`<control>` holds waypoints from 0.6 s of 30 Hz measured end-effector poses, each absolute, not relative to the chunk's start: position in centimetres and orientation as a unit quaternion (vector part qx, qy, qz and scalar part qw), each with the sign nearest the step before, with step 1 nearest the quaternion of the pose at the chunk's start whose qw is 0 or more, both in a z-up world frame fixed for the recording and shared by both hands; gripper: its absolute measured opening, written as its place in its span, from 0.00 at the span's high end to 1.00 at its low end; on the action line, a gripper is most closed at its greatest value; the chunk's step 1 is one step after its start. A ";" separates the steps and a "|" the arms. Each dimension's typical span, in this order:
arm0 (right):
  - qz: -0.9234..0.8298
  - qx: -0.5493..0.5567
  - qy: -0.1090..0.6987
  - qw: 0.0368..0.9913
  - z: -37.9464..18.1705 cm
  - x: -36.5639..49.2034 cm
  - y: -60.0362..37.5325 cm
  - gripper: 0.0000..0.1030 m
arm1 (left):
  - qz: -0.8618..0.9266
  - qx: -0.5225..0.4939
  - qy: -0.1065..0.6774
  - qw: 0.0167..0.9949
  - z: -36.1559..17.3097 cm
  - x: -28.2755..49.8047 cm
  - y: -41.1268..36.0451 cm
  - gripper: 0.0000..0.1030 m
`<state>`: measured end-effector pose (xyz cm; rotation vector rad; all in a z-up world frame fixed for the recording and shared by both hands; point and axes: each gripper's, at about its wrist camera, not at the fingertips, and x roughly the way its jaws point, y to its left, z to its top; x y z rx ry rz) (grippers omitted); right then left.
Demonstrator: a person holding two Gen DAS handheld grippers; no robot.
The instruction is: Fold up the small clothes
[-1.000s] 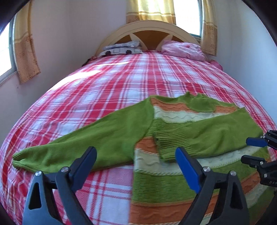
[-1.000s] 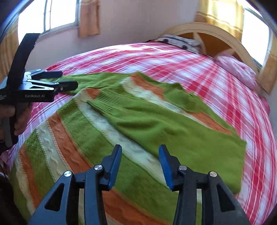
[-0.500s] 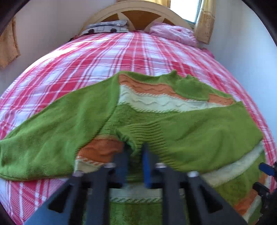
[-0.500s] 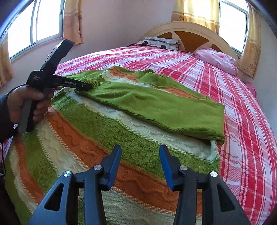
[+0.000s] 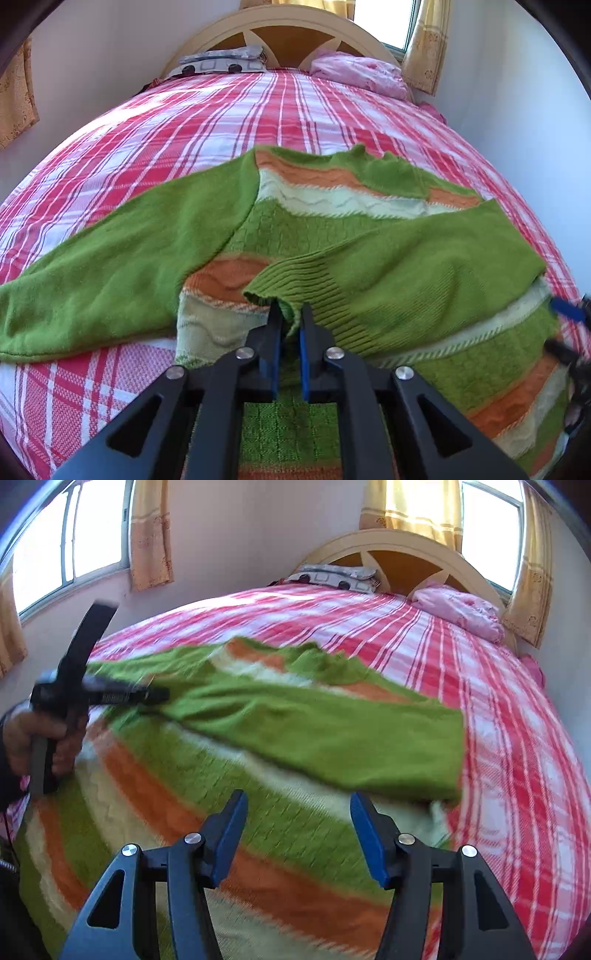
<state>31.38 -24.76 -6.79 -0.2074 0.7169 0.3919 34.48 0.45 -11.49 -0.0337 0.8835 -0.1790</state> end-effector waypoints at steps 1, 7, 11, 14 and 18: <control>0.181 -0.095 0.343 0.917 -6.3 32.4 -25.2 0.43 | -0.084 -0.016 0.424 0.902 -11.5 34.3 0.4 0.85; 0.140 -0.068 0.448 0.881 -9.7 38.8 -27.8 0.41 | -0.069 -0.003 0.421 0.905 -11.4 33.6 0.6 0.76; 0.137 -0.074 0.474 0.867 -8.9 37.9 -27.9 0.41 | -0.075 -0.002 0.421 0.904 -11.3 32.6 1.3 0.75; 0.143 -0.088 0.456 0.874 -6.9 37.6 -26.3 0.41 | -0.073 -0.006 0.416 0.906 -10.9 31.9 2.0 0.67; 0.183 -0.076 0.427 0.882 -5.7 38.9 -23.2 0.41 | -0.066 -0.008 0.406 0.912 -10.0 30.7 3.1 0.56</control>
